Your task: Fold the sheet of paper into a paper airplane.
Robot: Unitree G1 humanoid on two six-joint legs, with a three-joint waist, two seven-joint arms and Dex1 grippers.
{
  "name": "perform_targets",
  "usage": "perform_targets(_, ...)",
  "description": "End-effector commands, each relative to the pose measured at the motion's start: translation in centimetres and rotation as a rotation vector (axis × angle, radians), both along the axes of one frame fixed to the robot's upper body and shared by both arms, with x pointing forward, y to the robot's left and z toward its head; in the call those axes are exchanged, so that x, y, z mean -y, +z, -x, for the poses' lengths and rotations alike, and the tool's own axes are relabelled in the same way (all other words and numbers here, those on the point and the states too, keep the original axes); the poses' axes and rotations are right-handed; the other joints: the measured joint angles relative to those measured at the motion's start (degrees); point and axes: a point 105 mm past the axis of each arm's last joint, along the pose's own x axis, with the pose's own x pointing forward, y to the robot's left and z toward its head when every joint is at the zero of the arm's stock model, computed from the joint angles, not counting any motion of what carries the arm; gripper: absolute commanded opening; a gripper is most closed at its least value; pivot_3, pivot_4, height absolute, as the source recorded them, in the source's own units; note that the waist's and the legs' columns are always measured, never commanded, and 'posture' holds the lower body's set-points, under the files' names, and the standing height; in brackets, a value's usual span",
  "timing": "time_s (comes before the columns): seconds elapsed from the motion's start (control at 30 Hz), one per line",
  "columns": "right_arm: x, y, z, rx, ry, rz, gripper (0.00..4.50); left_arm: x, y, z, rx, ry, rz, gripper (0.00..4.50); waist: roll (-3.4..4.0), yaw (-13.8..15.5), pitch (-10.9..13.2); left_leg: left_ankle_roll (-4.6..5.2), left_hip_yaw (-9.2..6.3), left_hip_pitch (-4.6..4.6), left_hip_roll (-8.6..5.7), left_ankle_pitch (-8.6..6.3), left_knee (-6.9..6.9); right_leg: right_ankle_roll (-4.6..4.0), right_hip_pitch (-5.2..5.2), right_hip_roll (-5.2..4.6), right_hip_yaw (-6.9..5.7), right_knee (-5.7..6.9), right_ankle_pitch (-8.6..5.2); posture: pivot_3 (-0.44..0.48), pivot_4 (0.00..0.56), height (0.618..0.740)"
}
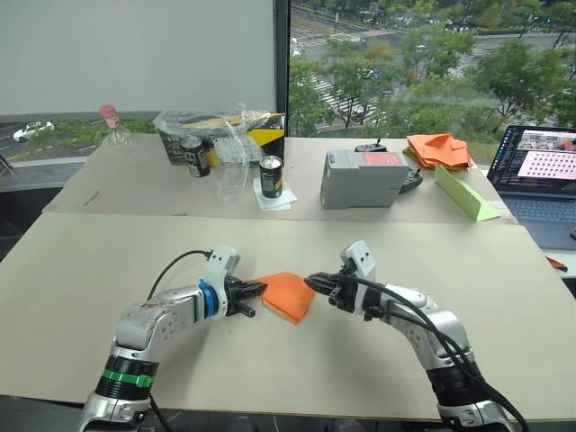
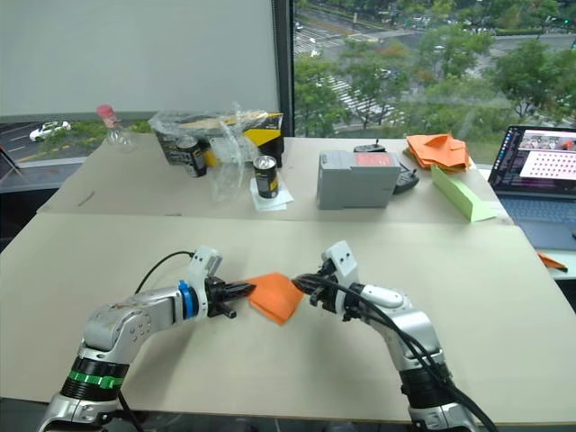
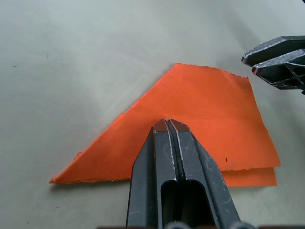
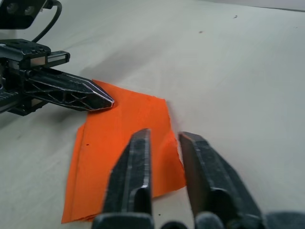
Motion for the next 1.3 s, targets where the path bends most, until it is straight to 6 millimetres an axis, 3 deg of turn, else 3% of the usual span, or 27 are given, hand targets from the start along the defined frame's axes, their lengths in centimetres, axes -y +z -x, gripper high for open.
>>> perform_targets(0.03, 0.2, 0.6, 0.0, 0.015, -0.006, -0.011, 1.18, -0.3, -2.0, 0.7, -0.079, 0.005, -0.042, 0.00, 0.00, 0.0, 0.0, 0.00, 0.00, 0.00, 0.00, 0.00, 0.00, 0.00, 0.00, 0.00, 0.00, 0.00, 0.00, 0.000, 0.150, 0.740)
perform_targets(0.53, 0.1, -0.9, 1.2, -0.107, 0.011, 0.001, 1.18, -0.1, -1.9, 0.8, -0.080, 0.000, -0.040, 0.00, 0.01, 0.0, 0.0, 0.01, 0.00, 0.02, 0.00, -0.01, 0.00, 0.00, 0.02, 0.00, 0.00, 0.00, 0.00, 0.000, 0.150, 0.740)
perform_targets(0.87, -0.7, -0.2, 1.7, -0.160, 0.040, -0.055, 1.18, -0.2, -1.9, 0.7, -0.083, 0.012, -0.033, 0.00, 0.01, 0.0, 0.0, 0.02, -0.01, 0.03, 0.00, -0.01, 0.00, 0.00, 0.04, 0.00, -0.01, -0.01, 0.00, 0.000, 0.150, 0.740)
perform_targets(1.03, 0.0, 0.2, 0.6, -0.181, -0.031, -0.097, 1.18, 0.0, -1.9, 0.7, -0.082, 0.010, -0.029, 0.00, 0.01, 0.0, 0.0, 0.02, -0.01, 0.03, 0.00, -0.01, 0.00, 0.00, 0.03, 0.00, 0.00, 0.00, 0.00, 0.000, 0.150, 0.740)
perform_targets(1.3, 0.5, 0.4, 0.8, -0.222, -0.023, -0.113, 1.18, 0.1, -1.9, 0.6, -0.083, 0.009, -0.025, 0.00, 0.01, 0.1, 0.0, 0.02, -0.01, 0.02, 0.00, -0.01, 0.00, 0.00, 0.04, 0.00, -0.01, -0.01, 0.00, 0.000, 0.150, 0.740)
